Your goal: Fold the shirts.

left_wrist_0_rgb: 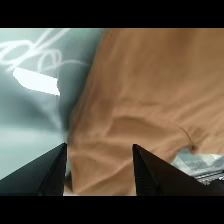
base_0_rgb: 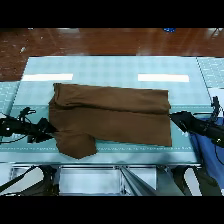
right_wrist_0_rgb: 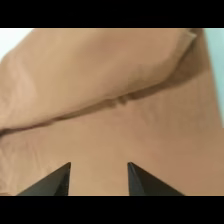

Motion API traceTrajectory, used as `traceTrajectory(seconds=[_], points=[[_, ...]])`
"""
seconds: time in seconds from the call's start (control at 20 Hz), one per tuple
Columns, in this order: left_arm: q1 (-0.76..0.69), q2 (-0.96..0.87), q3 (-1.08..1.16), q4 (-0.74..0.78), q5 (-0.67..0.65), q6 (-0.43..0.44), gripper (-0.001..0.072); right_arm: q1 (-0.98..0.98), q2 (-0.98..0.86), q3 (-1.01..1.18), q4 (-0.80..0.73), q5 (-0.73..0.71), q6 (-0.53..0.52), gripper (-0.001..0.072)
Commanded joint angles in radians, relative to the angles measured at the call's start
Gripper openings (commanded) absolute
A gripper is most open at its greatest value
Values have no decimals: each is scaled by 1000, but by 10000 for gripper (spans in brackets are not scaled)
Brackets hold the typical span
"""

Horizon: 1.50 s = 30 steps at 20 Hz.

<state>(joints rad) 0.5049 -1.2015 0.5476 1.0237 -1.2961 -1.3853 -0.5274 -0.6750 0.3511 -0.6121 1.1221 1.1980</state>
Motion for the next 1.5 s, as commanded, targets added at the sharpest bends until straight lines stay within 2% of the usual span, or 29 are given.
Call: traceTrajectory(seconds=[0.0, 0.15, 0.2, 0.25, 0.3, 0.45, 0.55, 0.75, 0.95, 1.1, 1.25, 1.45], points=[[-88, -53, -13, -75, 47, 37, 508, -31, 5, 24, 48, -21, 13, 418], [-195, -83, -13, -48, 34, 43, 506, -212, 5, 116, -85, 22, 40, 418], [-210, -89, -11, -42, 30, 48, 444, -274, 5, 137, -167, 63, 47, 418], [-212, -90, -3, -42, 29, 64, 125, -314, 5, 142, -283, 105, 85, 418], [-211, -86, 8, -42, 22, 77, 33, -315, 5, 135, -413, 132, 168, 418], [-212, -82, 61, -43, -21, 95, 21, -208, 5, 84, -658, 248, 268, 418], [-212, -80, 85, -71, -21, 95, 21, -114, 3, 61, -678, 310, 280, 418], [-212, -80, 92, -94, -21, 95, 21, 1, -77, 61, -676, 312, 280, 418], [-212, -80, 92, -94, -21, 95, 21, 33, -217, 61, -650, 278, 256, 418], [-212, -80, 92, -94, -21, 95, 22, 32, -291, 63, -533, 159, 229, 417], [-212, -80, 92, -94, -20, 95, 22, 33, -366, 63, -505, 76, 229, 417], [-212, -80, 92, -98, -16, 95, 22, 33, -496, 63, -358, 41, 131, 416]])
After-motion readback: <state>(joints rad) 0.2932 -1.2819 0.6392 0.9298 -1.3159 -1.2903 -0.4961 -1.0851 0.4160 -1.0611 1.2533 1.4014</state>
